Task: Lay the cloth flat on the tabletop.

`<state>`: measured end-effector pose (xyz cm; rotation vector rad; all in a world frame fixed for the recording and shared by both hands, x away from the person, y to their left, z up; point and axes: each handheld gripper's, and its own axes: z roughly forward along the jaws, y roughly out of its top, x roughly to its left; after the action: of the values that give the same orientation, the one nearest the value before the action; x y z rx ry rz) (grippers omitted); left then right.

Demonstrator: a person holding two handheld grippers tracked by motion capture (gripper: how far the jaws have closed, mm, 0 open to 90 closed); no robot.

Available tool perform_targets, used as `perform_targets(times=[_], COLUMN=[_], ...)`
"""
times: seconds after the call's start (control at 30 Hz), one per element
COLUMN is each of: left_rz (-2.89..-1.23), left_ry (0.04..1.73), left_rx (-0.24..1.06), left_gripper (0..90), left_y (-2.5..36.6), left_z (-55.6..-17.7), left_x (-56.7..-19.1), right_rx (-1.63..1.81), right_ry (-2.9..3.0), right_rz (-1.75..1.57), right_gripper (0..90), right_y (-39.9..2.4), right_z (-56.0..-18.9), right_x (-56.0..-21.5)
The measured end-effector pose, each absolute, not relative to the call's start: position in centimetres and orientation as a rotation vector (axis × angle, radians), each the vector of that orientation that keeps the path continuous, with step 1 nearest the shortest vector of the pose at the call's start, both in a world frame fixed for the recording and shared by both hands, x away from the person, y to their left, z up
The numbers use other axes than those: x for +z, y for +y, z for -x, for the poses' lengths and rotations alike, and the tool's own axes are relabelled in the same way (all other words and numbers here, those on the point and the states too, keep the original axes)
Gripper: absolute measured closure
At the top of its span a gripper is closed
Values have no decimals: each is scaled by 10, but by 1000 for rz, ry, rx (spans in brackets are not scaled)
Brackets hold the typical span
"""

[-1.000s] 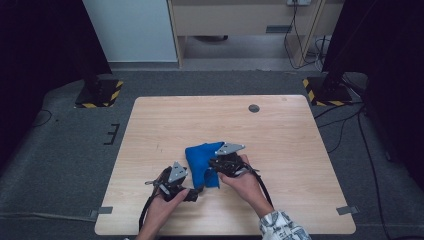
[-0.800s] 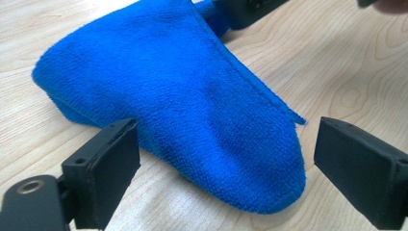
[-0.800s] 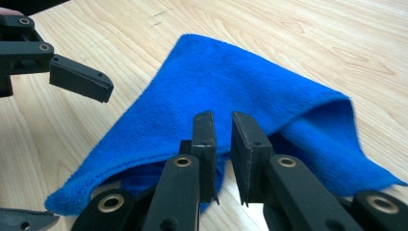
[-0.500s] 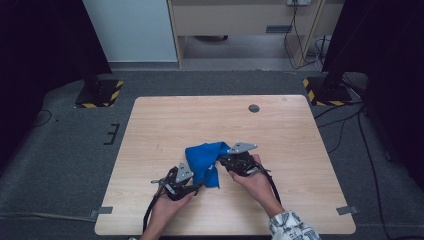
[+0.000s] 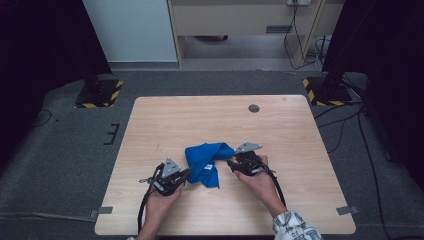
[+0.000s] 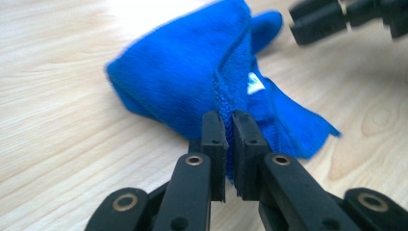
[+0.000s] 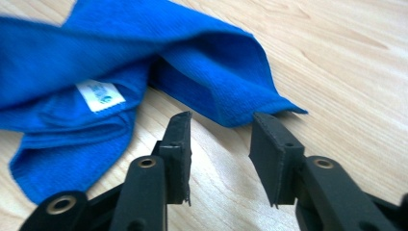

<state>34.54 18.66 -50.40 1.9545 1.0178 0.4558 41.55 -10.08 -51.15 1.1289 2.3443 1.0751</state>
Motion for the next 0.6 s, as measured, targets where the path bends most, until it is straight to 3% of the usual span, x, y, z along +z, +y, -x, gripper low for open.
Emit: perform_targets(times=[0.27,0.37,0.43,0.6], left_rz=[-1903,-1888,-1877,-1855], left_ry=[1079,1073,1067,1065], left_rx=[447,445,444,421], left_gripper=[831,832,838,841], left_y=[201,202,203,207], left_z=[-349,-349,-348,-348], left_x=[-504,-502,-501,-499], right_rx=[1016,1061,1078,1114], right_ry=[2302,2296,2290,2281], right_rz=[-1219,-1214,-1209,-1217], right_gripper=[412,400,450,758], right_y=[-100,-94,-91,-89], right_z=[-422,-424,-425,-426], right_x=[-521,-522,-521,-521])
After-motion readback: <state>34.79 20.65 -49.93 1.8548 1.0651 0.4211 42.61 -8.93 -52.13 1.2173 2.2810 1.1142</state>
